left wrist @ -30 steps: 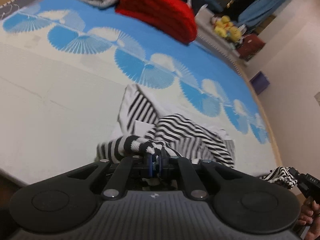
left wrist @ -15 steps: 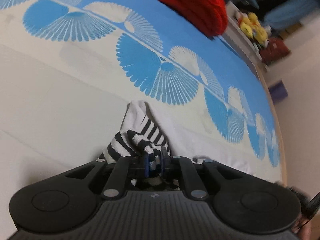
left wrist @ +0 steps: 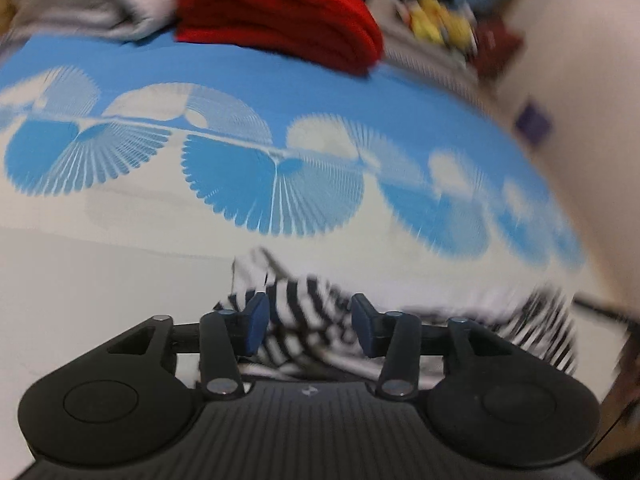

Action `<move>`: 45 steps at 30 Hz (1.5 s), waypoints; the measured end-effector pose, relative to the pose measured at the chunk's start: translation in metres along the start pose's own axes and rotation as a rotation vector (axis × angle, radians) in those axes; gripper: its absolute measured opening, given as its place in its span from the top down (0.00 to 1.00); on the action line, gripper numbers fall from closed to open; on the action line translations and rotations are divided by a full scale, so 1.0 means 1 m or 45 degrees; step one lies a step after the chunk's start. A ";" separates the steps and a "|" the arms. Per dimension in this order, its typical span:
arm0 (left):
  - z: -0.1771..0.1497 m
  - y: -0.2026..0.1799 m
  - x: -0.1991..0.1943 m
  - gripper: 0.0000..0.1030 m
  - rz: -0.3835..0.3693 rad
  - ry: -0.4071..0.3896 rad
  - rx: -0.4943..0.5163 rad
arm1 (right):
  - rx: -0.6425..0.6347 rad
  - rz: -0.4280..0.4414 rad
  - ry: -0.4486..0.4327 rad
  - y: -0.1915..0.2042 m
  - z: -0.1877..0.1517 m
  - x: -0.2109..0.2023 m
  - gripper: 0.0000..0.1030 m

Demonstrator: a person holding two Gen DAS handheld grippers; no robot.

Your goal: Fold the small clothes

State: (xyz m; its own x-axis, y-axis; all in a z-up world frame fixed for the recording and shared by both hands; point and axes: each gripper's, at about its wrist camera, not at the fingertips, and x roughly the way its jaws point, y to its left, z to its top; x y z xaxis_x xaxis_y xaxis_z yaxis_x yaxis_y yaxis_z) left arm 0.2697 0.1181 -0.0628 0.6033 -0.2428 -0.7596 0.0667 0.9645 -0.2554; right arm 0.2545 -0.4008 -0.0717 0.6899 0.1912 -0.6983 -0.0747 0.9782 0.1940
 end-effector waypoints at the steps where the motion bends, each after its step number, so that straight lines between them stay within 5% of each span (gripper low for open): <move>1: -0.002 -0.005 0.005 0.48 0.034 0.018 0.052 | -0.061 -0.006 0.033 0.007 -0.003 0.006 0.54; 6: -0.014 -0.016 0.034 0.40 0.153 0.102 0.222 | -0.216 -0.025 0.119 0.032 -0.010 0.034 0.39; 9: -0.014 -0.020 0.051 0.40 0.176 0.117 0.288 | -0.218 -0.030 0.180 0.040 -0.008 0.054 0.37; 11: -0.012 -0.022 0.059 0.40 0.206 0.105 0.321 | -0.229 -0.084 0.208 0.041 -0.008 0.068 0.41; 13: -0.010 -0.024 0.066 0.40 0.210 0.091 0.345 | -0.199 -0.085 0.223 0.043 -0.005 0.073 0.64; 14: -0.009 -0.024 0.071 0.47 0.207 0.090 0.359 | -0.184 -0.082 0.229 0.043 -0.004 0.076 0.75; 16: -0.004 -0.026 0.076 0.83 0.174 0.104 0.386 | -0.180 -0.066 0.237 0.045 0.000 0.081 0.86; 17: -0.001 -0.026 0.078 0.93 0.155 0.101 0.397 | -0.181 -0.063 0.227 0.045 0.002 0.082 0.87; 20: 0.017 -0.025 0.063 0.95 0.174 -0.067 0.370 | -0.086 -0.087 0.021 0.042 0.022 0.069 0.90; 22: 0.032 -0.015 0.051 0.95 0.139 -0.193 0.232 | 0.026 -0.043 -0.184 0.035 0.040 0.055 0.90; 25: 0.043 -0.014 0.056 0.95 0.145 -0.251 0.160 | 0.069 -0.050 -0.253 0.036 0.052 0.065 0.90; 30: 0.047 -0.011 0.106 0.88 0.225 -0.056 0.137 | 0.068 -0.161 -0.088 0.039 0.054 0.123 0.87; 32: 0.047 -0.001 0.123 0.73 0.234 0.062 0.063 | 0.066 -0.191 0.025 0.036 0.052 0.145 0.77; 34: 0.049 0.010 0.120 0.72 0.200 0.096 -0.015 | 0.106 -0.228 0.097 0.031 0.047 0.153 0.59; 38: 0.054 0.029 0.073 0.51 0.091 0.051 -0.160 | 0.177 -0.180 0.021 0.016 0.056 0.113 0.57; 40: 0.048 0.038 0.044 0.49 0.069 0.038 -0.221 | 0.233 -0.163 -0.009 0.002 0.055 0.081 0.46; 45: 0.005 0.048 -0.014 0.49 0.101 0.072 -0.226 | 0.312 -0.136 0.092 -0.027 0.025 0.024 0.44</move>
State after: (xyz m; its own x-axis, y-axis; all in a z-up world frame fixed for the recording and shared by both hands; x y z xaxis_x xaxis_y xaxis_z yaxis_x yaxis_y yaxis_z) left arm 0.2683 0.1682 -0.0613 0.5553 -0.1767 -0.8127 -0.1238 0.9487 -0.2909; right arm 0.2913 -0.4251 -0.0766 0.6308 0.1022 -0.7692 0.1783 0.9457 0.2719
